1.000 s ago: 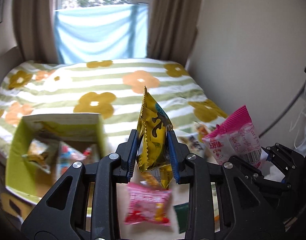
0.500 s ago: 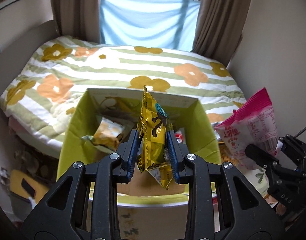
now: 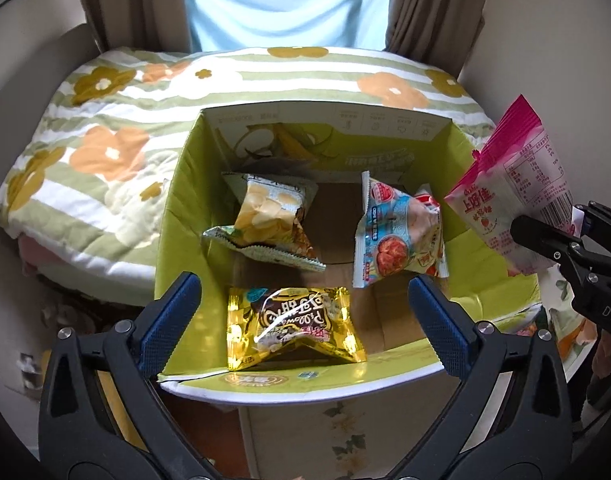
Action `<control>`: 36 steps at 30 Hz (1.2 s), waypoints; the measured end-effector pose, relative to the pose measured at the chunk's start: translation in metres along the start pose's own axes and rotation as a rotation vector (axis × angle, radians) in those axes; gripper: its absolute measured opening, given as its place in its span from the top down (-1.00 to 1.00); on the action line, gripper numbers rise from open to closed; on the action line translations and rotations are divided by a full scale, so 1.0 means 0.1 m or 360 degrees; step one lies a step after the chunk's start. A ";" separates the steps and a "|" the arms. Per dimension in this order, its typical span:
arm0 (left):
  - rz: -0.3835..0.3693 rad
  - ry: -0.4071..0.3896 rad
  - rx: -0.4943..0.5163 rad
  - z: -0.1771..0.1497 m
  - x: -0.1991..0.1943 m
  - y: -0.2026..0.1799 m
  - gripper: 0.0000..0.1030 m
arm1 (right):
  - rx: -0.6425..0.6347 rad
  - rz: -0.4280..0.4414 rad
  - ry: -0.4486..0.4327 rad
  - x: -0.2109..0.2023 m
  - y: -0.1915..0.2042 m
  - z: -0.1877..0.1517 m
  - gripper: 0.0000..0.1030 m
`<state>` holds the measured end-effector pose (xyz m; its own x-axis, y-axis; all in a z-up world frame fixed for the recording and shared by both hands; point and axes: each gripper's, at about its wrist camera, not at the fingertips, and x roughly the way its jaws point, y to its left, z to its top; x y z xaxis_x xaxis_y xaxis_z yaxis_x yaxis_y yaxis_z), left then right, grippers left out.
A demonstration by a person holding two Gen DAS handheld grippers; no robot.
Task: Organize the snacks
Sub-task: 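Carry both bags into the yellow box and open both grippers, then move both tools back toward the dark green packet and bread bag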
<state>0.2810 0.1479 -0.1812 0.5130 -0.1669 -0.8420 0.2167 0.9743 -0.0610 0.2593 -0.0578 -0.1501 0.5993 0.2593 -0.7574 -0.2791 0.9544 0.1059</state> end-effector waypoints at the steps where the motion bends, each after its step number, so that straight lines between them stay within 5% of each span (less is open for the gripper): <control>1: 0.0014 0.0005 0.0012 -0.01 0.00 0.00 -0.99 | 0.0008 -0.0006 0.0011 0.00 0.00 -0.02 0.30; 10: 0.0062 -0.0024 0.0045 -0.05 -0.05 0.08 -0.99 | 0.0049 0.0046 0.0091 0.21 0.07 0.07 0.21; 14: 0.0046 -0.0038 0.0004 -0.06 -0.09 0.14 -0.99 | 0.0082 0.0122 0.0011 0.18 0.03 0.08 -0.89; 28: 0.0057 -0.0101 -0.0042 -0.09 -0.32 0.14 -0.99 | 0.0073 0.0078 0.0004 0.00 0.07 -0.05 -0.90; 36: -0.0064 -0.0143 -0.0019 -0.08 -0.43 -0.05 -0.99 | 0.0098 -0.0030 0.0000 -0.29 0.00 -0.12 -0.90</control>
<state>0.2512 0.1513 -0.1493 0.5767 -0.2183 -0.7873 0.2288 0.9682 -0.1009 0.2326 -0.0669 -0.1355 0.6041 0.2411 -0.7595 -0.2211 0.9664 0.1309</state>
